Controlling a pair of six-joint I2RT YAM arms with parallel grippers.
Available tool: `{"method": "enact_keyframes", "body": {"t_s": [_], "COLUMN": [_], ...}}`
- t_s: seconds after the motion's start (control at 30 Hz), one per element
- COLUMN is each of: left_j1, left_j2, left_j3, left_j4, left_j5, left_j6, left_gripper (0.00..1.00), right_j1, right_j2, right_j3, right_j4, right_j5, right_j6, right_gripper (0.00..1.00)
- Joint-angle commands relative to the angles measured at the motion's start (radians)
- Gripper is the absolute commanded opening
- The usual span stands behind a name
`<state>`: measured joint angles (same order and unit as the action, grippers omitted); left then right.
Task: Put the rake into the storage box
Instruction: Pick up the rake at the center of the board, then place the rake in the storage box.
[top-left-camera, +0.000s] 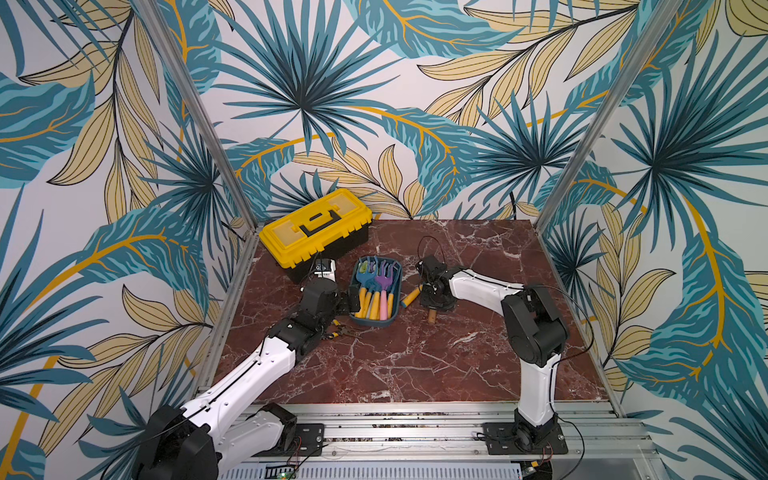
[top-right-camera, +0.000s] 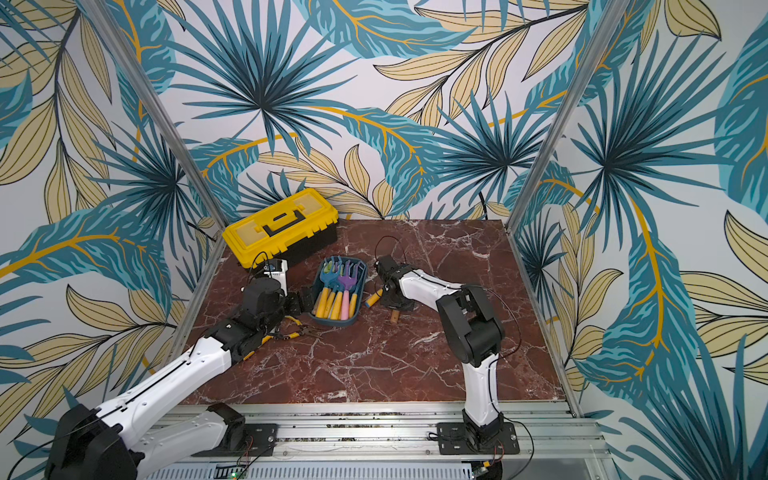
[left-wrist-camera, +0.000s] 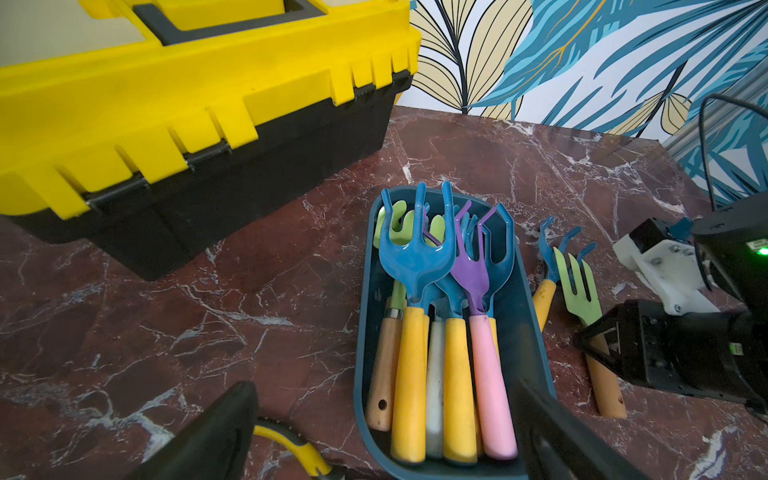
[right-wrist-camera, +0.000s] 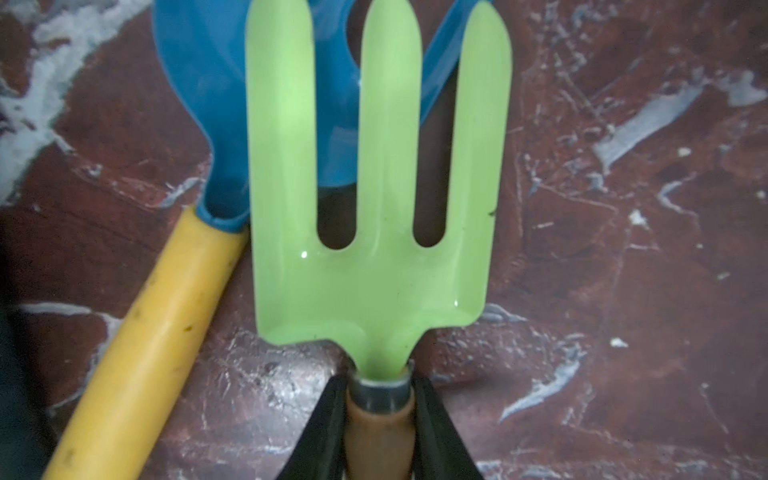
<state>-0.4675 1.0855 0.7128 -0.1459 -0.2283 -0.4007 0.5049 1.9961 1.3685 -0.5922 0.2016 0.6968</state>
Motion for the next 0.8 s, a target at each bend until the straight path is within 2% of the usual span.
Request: {"method": "enact_keyframes", "body": {"t_s": [0.0,0.37,0.77], "left_j1": [0.006,0.006,0.006], "left_j2": [-0.011,-0.022,-0.049], "left_j3": [-0.021,-0.024,-0.028], "left_j4": [0.022,0.017,0.011], "left_j5": [-0.008,-0.016,-0.031], "left_j6": [-0.006,-0.004,-0.001], "left_gripper": [1.0,1.0,1.0], "right_j1": [0.007,0.102,0.23], "right_j2": [-0.084,-0.231,-0.076], "right_j3": [-0.039,0.0,0.219], "right_j4": [-0.016,-0.011,-0.009], "right_j5": [0.008,-0.05,-0.145], "right_j6": [0.019,0.046,0.07], "right_gripper": [0.21,0.2,0.2]}}
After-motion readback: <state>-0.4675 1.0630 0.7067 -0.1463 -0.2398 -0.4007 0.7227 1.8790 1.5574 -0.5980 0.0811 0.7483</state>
